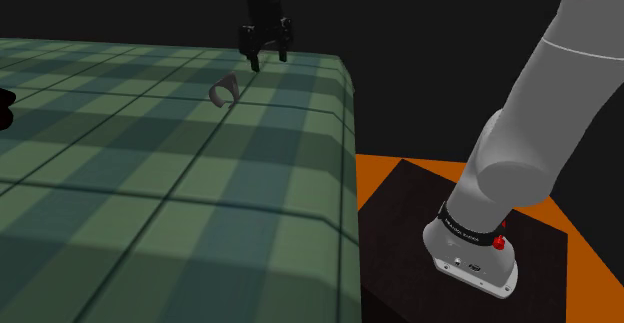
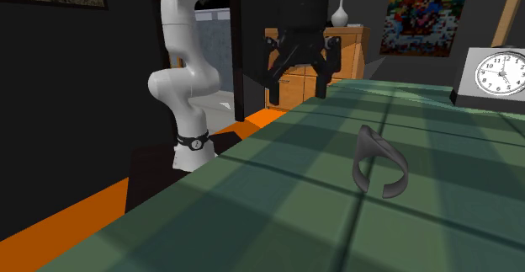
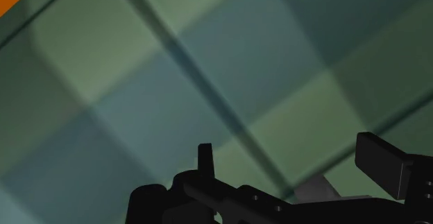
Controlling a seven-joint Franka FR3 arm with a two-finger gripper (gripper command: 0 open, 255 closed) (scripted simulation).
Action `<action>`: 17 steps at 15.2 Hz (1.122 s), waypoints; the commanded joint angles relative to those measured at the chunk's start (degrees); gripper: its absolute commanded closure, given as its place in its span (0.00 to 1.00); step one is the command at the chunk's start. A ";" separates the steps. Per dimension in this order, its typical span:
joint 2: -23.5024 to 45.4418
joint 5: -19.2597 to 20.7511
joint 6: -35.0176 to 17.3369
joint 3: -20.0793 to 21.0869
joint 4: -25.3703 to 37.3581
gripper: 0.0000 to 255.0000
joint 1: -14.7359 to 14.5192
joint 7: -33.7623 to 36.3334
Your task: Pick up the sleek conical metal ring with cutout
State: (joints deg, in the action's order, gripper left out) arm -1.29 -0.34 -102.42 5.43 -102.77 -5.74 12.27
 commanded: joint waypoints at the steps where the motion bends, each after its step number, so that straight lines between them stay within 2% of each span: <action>1: 4.87 0.38 0.47 0.66 5.13 0.00 -0.63 0.95; 7: 19.70 2.06 4.14 1.98 22.99 0.00 -3.05 3.35; 8: 20.42 2.14 4.40 2.00 23.94 0.00 -3.20 3.43; 15: 20.22 2.13 -1.53 1.93 17.81 0.00 -3.07 3.43; 17: 20.22 2.13 -1.53 1.93 17.81 0.00 -3.07 3.43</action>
State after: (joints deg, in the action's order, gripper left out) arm 18.93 1.80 -103.59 7.38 -84.64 -8.84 15.73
